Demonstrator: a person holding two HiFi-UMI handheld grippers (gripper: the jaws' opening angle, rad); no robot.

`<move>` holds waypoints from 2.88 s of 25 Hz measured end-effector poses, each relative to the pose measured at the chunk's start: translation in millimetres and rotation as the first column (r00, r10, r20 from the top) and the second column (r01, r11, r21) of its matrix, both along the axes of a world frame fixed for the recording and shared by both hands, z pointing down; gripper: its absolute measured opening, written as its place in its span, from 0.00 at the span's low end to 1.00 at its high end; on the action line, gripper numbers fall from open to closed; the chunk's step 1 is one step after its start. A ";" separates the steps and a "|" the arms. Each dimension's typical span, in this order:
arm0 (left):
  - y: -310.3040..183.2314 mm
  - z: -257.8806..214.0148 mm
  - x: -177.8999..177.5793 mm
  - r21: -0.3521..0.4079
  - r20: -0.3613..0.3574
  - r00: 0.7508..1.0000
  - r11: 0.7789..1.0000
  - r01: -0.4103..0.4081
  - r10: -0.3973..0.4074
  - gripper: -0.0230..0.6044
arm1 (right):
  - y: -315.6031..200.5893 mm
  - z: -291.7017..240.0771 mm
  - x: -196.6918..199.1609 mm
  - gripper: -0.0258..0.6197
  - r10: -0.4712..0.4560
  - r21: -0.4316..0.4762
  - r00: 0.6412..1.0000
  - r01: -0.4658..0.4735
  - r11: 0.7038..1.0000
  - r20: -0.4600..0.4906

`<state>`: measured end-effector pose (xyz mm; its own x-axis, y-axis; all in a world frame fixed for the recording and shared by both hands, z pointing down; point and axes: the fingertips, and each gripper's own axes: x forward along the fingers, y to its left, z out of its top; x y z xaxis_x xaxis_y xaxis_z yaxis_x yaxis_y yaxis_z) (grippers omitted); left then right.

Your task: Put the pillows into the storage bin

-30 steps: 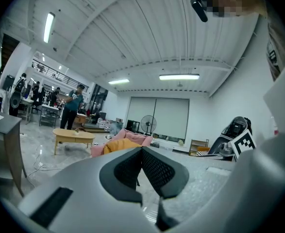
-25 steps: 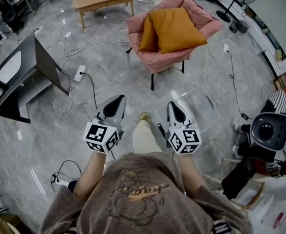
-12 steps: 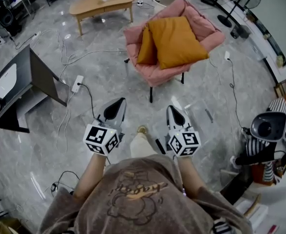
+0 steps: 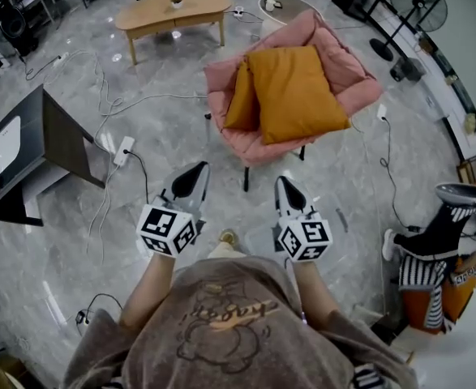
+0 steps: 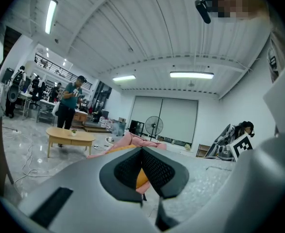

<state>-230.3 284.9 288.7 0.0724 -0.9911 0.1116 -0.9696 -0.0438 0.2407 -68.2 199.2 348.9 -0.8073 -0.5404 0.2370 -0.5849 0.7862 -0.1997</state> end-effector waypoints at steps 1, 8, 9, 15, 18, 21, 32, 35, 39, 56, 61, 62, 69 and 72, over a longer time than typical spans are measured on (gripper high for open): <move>-10.3 0.6 -3.0 0.001 0.000 1.000 1.000 0.003 -0.003 0.04 | -9.9 0.7 -2.8 0.04 -0.005 0.000 1.000 0.005 1.000 0.001; -70.0 2.8 -20.1 0.004 0.003 1.000 1.000 0.013 -0.013 0.04 | -71.1 7.1 -21.7 0.04 -0.021 -0.005 1.000 0.021 1.000 -0.003; -76.8 3.8 -23.0 0.004 0.003 1.000 1.000 0.012 -0.012 0.04 | -77.5 8.7 -24.9 0.04 -0.021 -0.006 1.000 0.021 1.000 -0.003; -124.2 16.4 -46.9 -0.013 -0.009 1.000 1.000 -0.015 0.015 0.04 | -116.7 17.9 -45.8 0.04 0.009 -0.019 1.000 -0.010 1.000 -0.004; -159.6 22.9 -56.3 -0.018 -0.009 0.999 0.999 -0.041 0.041 0.04 | -141.8 20.5 -54.9 0.04 0.030 -0.029 1.000 -0.030 0.999 0.000; -199.4 30.0 -65.2 -0.016 -0.011 0.997 0.997 -0.074 0.074 0.04 | -173.2 24.4 -64.4 0.04 0.053 -0.026 0.999 -0.053 0.998 -0.001; -336.4 28.6 -98.8 -0.033 -0.030 0.978 0.978 -0.208 0.207 0.04 | -283.0 19.6 -100.2 0.04 0.163 -0.033 0.987 -0.163 0.986 -0.002; -364.7 29.3 -100.7 -0.037 -0.035 0.971 0.971 -0.237 0.236 0.04 | -308.6 17.6 -97.7 0.04 0.199 -0.034 0.980 -0.199 0.979 0.003; -392.3 35.1 -101.7 -0.053 -0.036 0.963 0.962 -0.268 0.267 0.04 | -333.6 14.8 -94.8 0.04 0.230 -0.022 0.973 -0.230 0.973 -0.006; -493.9 96.2 -102.5 -0.135 -0.192 0.918 0.918 -0.374 0.346 0.46 | -418.5 61.0 -112.0 0.54 0.202 -0.122 0.979 -0.204 0.971 -0.023; -520.7 134.2 -96.8 -0.176 -0.296 0.890 0.896 -0.407 0.346 0.68 | -443.0 98.5 -107.1 0.77 0.172 -0.178 0.980 -0.187 0.966 -0.097; -526.0 143.8 -94.3 -0.190 -0.306 0.886 0.889 -0.416 0.349 0.70 | -449.7 106.2 -103.5 0.78 0.175 -0.190 0.979 -0.193 0.963 -0.107; -561.2 216.8 -89.9 -0.288 -0.356 0.880 0.859 -0.423 0.314 0.73 | -506.5 158.3 -73.3 0.81 0.203 -0.221 0.956 -0.249 0.943 -0.212; -575.9 247.0 -89.0 -0.317 -0.372 0.880 0.851 -0.419 0.295 0.73 | -530.9 178.6 -63.6 0.82 0.199 -0.218 0.947 -0.256 0.942 -0.253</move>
<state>-319.3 -291.0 535.6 0.5043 -0.7732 0.3844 -0.7812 -0.2189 0.5846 -131.8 -331.8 527.5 -0.5798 -0.6056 0.5450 -0.7941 0.5698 -0.2116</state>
